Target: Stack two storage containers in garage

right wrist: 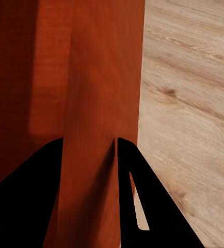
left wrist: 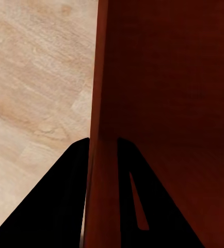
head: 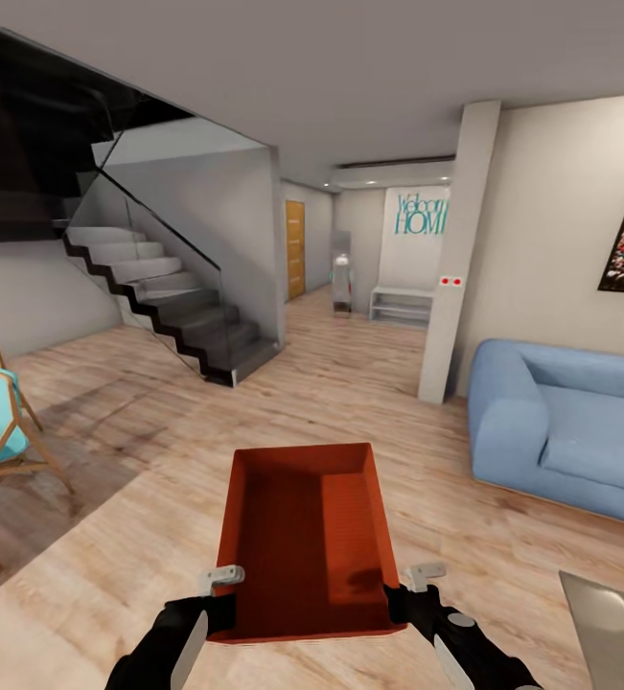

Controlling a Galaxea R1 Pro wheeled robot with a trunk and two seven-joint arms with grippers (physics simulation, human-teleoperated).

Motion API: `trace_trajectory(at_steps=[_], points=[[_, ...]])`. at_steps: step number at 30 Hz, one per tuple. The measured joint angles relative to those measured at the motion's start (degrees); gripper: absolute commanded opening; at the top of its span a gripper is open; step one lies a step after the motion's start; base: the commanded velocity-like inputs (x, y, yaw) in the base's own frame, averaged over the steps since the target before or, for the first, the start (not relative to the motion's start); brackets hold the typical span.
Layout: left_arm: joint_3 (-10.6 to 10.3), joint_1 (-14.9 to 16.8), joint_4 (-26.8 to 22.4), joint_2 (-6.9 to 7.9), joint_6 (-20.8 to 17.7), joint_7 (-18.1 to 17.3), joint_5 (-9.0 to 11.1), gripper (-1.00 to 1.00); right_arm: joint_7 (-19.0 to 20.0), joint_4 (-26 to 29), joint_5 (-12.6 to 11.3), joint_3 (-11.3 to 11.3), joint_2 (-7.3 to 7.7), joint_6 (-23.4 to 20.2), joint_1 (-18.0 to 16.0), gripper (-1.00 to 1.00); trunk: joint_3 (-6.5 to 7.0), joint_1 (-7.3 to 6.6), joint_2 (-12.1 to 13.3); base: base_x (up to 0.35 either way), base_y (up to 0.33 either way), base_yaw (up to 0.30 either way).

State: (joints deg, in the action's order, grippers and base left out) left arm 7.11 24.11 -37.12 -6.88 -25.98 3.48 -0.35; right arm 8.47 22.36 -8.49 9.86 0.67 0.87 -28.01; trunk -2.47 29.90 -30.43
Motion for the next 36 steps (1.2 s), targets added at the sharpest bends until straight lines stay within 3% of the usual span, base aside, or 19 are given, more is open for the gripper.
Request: trace_trajectory(at_steps=[36], points=[[-0.1,0.0,0.6,0.10,0.6,0.1,0.6,-1.00,0.0,0.0,0.3,-0.1,0.00,0.0,0.0,-1.00,0.00,0.00,0.0,0.309,0.080,0.000]])
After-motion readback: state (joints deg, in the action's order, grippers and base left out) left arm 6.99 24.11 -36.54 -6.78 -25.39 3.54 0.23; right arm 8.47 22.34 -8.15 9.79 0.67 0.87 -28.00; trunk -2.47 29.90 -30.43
